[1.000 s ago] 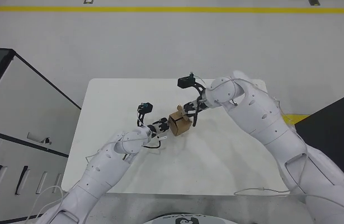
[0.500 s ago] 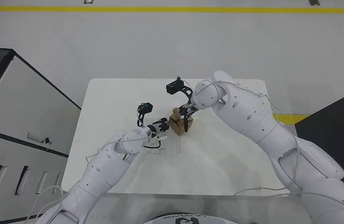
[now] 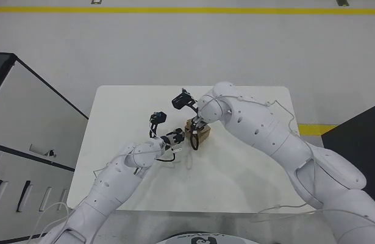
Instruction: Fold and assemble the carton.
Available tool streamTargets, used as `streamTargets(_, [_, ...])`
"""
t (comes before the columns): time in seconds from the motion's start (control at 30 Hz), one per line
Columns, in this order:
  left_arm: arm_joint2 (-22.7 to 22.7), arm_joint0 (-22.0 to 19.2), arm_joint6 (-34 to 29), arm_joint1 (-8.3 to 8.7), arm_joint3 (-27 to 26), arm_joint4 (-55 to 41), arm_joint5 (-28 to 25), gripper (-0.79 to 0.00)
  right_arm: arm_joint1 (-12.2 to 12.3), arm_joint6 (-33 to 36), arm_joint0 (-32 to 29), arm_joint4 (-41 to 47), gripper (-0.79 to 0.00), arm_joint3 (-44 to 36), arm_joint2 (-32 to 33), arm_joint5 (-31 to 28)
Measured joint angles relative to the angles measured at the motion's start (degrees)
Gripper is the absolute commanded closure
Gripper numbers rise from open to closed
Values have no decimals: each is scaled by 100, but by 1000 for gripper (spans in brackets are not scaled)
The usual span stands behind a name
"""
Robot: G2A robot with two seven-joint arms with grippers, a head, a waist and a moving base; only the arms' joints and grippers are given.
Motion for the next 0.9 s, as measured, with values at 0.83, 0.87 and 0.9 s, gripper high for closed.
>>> streamTargets(0.83, [0, 0, 0, 0, 0, 0, 0, 0, -369, -71, -52, -444, -28, 400, -169, 64])
streamTargets(0.87, [0, 0, 0, 0, 0, 0, 0, 0, -379, -71, -57, -453, -28, 417, -168, 65])
streamTargets(0.9, [0, 0, 0, 0, 0, 0, 0, 0, -389, -70, -61, -463, -31, 434, -167, 64])
